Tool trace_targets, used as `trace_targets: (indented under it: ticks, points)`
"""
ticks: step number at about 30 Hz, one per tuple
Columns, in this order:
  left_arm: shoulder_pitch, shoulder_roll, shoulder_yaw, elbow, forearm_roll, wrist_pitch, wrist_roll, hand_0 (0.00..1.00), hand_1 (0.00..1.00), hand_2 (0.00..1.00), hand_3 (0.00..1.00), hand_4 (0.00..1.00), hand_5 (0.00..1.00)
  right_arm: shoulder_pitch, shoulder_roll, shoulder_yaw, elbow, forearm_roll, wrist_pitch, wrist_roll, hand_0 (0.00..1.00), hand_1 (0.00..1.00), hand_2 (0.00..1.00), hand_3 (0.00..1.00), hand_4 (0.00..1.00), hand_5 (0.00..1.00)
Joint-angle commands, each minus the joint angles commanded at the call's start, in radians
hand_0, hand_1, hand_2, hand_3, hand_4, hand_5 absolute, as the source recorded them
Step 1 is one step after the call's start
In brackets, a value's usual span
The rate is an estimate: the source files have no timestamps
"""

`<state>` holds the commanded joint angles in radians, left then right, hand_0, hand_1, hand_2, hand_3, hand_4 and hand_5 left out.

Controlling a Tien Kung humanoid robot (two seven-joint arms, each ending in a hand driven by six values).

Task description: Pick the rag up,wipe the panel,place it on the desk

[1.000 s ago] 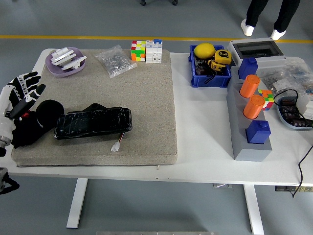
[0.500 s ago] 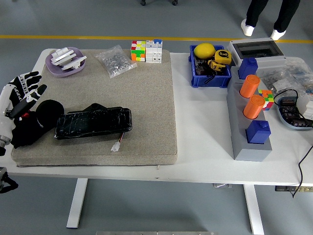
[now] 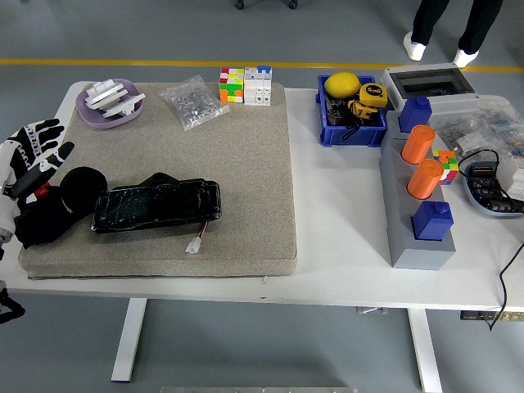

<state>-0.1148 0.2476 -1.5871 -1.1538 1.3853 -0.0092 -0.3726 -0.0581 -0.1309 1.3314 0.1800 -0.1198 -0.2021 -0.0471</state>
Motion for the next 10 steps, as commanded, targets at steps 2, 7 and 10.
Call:
trace_targets:
  ticks: [2, 7, 10]
  points:
    - [-0.002, 0.008, 0.006, 0.007, 0.003, 0.001, -0.003, 0.785, 0.812, 0.767, 0.762, 0.998, 0.541, -0.001, 0.001, -0.002, 0.0, 0.003, 0.001, 0.001, 0.76, 0.662, 0.669, 0.609, 0.998, 0.473]
    - [-0.01, 0.033, 0.015, 0.02, 0.038, 0.01, -0.009, 0.785, 0.812, 0.767, 0.762, 0.998, 0.541, 0.001, 0.001, -0.012, 0.0, 0.015, 0.005, 0.003, 0.76, 0.662, 0.669, 0.609, 0.998, 0.473]
    - [-0.012, 0.037, 0.009, 0.022, 0.061, 0.019, -0.011, 0.793, 0.82, 0.771, 0.762, 0.998, 0.539, 0.001, 0.0, -0.018, 0.0, 0.022, 0.006, 0.003, 0.759, 0.662, 0.669, 0.608, 0.998, 0.474]
